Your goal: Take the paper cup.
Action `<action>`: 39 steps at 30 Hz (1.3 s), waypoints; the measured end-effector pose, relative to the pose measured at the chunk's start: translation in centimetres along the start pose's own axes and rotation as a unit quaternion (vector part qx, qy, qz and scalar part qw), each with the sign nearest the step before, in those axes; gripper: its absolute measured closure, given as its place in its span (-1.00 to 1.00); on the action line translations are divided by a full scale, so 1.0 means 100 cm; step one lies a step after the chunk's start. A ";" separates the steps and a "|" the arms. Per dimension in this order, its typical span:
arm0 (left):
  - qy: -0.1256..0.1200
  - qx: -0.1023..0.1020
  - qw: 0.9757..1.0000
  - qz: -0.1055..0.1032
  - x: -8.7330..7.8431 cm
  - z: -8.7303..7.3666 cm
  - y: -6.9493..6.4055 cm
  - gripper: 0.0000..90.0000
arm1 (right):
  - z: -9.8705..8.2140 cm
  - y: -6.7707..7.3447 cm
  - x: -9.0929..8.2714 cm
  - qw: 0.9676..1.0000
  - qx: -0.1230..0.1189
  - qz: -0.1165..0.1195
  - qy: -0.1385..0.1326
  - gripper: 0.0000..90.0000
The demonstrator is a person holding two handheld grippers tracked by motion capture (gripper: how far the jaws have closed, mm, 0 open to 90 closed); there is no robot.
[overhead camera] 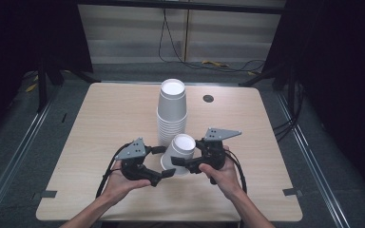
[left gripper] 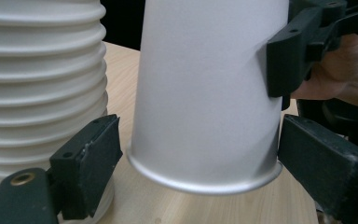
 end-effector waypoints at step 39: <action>0.033 0.013 0.999 -0.025 0.007 -0.008 -0.003 -0.68 | -0.007 0.013 0.022 1.000 0.005 0.024 0.010 -0.67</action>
Point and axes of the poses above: each handheld gripper's, and its own axes: x roughly forward along the jaws, z roughly out of its top, y roughly to its left, the point moved 3 cm from there along x, roughly forward along the jaws, and after that the axes turned 5 degrees about x, right-handed, at the moved point
